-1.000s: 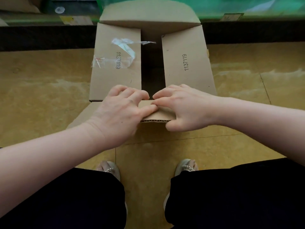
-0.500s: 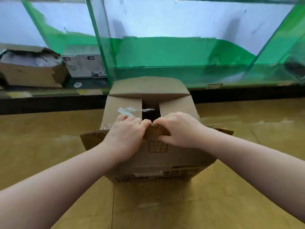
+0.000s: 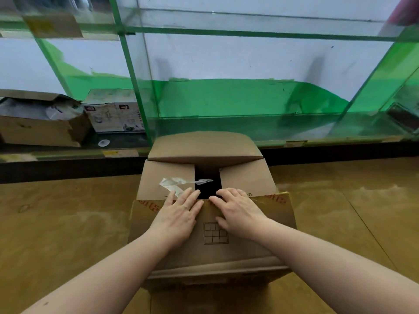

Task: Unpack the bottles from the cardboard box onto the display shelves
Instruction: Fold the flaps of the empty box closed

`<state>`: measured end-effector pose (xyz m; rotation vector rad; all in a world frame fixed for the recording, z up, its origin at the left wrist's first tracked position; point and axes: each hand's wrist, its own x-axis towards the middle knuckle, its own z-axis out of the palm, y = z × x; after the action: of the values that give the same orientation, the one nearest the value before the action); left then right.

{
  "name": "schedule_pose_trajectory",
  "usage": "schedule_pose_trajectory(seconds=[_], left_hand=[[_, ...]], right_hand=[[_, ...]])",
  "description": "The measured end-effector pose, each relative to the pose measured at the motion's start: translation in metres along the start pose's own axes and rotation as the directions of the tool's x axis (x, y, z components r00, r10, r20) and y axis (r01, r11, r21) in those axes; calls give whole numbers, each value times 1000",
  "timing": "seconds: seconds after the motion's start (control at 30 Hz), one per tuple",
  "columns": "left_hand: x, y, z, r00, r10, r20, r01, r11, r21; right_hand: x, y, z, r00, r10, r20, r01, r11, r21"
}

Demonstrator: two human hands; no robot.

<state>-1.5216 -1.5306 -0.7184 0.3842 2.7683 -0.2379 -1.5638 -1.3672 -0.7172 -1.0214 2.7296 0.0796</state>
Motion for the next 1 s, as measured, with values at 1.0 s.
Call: schedule_pose_trajectory(seconds=[1.0], left_hand=[[137,-57,-49,870,-271,-413,102,916,-388]], right_hand=[[137,70,-48,959,250,-134,-195,924,328]])
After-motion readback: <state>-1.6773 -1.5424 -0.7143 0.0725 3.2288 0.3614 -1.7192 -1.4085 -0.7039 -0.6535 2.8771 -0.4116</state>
